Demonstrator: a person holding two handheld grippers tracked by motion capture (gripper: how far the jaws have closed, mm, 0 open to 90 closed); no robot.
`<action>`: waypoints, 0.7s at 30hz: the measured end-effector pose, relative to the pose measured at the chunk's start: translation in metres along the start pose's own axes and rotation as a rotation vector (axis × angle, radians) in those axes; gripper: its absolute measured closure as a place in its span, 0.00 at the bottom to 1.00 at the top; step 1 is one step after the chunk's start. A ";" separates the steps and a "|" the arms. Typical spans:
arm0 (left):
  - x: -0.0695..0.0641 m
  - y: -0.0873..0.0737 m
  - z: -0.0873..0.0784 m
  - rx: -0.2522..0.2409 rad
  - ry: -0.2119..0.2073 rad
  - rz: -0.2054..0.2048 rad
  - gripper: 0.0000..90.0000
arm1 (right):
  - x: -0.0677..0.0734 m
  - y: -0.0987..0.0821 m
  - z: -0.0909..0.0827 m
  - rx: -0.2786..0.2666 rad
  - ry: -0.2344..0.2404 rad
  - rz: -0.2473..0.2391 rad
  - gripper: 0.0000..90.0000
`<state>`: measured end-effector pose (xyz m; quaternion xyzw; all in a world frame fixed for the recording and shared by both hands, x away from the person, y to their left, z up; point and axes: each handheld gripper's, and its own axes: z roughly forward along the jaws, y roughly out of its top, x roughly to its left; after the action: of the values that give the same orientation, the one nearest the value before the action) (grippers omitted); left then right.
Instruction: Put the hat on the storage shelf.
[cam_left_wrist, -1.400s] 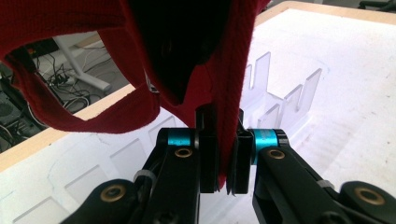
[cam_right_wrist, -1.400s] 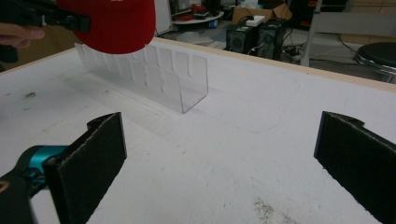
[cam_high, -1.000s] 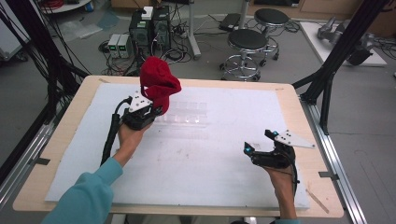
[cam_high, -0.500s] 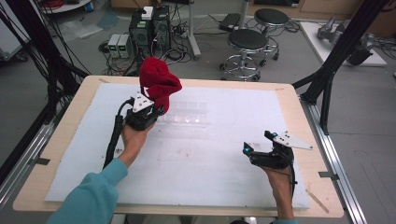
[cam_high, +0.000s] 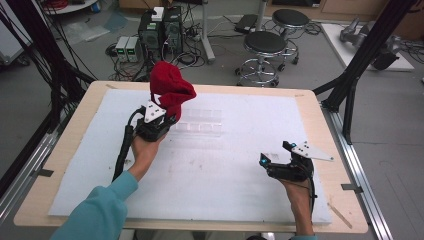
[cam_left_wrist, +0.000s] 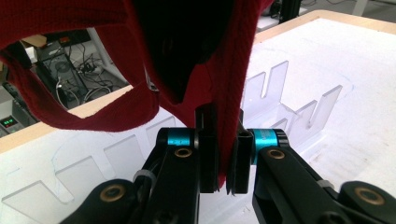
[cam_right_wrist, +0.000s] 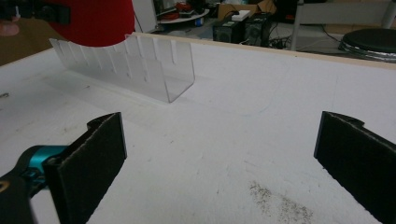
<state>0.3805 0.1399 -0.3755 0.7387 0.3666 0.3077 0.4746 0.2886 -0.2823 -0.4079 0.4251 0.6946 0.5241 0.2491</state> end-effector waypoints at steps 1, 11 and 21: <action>0.000 0.000 0.000 0.001 0.001 -0.005 0.95 | 0.001 0.000 0.000 0.005 -0.002 0.003 0.01; 0.001 -0.013 0.003 0.031 -0.031 0.005 0.95 | 0.000 0.000 -0.001 0.004 -0.001 0.007 0.01; 0.004 -0.032 0.004 0.004 -0.053 0.004 0.94 | 0.001 -0.007 0.002 -0.022 -0.022 0.004 0.01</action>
<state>0.3777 0.1504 -0.4057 0.7482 0.3530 0.2884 0.4822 0.2878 -0.2810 -0.4148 0.4297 0.6851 0.5275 0.2604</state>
